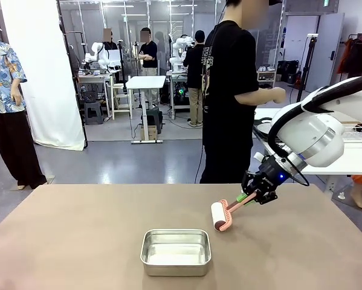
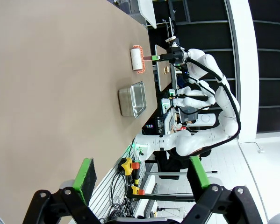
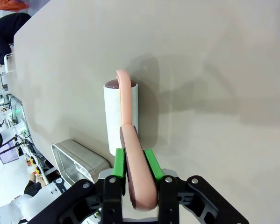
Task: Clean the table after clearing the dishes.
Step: When the right (or left) Handle tray is removed, use the right hand (or left hand) to clean the right (or left) side of the table with the Lint Roller.
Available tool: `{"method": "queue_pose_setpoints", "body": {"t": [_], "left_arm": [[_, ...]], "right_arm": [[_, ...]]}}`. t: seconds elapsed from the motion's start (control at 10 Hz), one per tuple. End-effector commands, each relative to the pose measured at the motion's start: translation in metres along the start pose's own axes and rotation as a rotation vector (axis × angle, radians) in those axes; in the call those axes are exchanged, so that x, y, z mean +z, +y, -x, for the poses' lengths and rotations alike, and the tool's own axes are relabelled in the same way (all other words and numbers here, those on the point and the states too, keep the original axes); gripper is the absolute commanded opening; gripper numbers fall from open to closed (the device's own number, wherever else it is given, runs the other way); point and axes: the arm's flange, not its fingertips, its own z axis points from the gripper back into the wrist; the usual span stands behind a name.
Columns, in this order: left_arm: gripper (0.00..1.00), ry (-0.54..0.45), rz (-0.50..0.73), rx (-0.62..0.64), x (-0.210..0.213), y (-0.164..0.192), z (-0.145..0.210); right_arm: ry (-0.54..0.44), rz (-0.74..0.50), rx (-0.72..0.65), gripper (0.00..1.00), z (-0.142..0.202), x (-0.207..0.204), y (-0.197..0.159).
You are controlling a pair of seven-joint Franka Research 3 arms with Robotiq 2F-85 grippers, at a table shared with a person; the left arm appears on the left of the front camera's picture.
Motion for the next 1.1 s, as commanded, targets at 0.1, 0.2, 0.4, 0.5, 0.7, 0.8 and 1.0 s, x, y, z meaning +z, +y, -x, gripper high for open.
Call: {"method": "queue_pose_setpoints", "body": {"t": [0.1, 0.2, 0.4, 0.5, 0.7, 0.8, 1.0], "left_arm": [[1.0, -0.007, 0.002, -0.005, 0.001, -0.002, 0.004], [1.0, -0.007, 0.002, -0.005, 0.001, -0.002, 0.004], [1.0, -0.007, 0.002, -0.005, 0.001, -0.002, 0.004], [1.0, -0.007, 0.002, -0.005, 0.001, -0.002, 0.004], [1.0, -0.007, 0.002, -0.005, 0.001, -0.002, 0.004], [1.0, -0.007, 0.002, -0.005, 0.001, -0.002, 0.004], [1.0, -0.007, 0.002, -0.005, 0.001, -0.002, 0.004]], "right_arm": [[-0.037, 0.067, -0.028, 0.22, -0.007, -0.004, -0.032], [-0.052, 0.078, -0.034, 0.22, -0.007, 0.002, -0.038], [-0.087, 0.111, -0.052, 0.22, -0.007, 0.011, -0.054], [-0.089, 0.133, -0.059, 0.22, -0.008, 0.018, -0.065], [-0.111, 0.173, -0.066, 0.22, -0.009, 0.039, -0.088], [-0.109, 0.187, -0.069, 0.22, -0.008, 0.047, -0.096], [-0.112, 0.193, -0.059, 0.22, -0.007, 0.061, -0.109]]}}
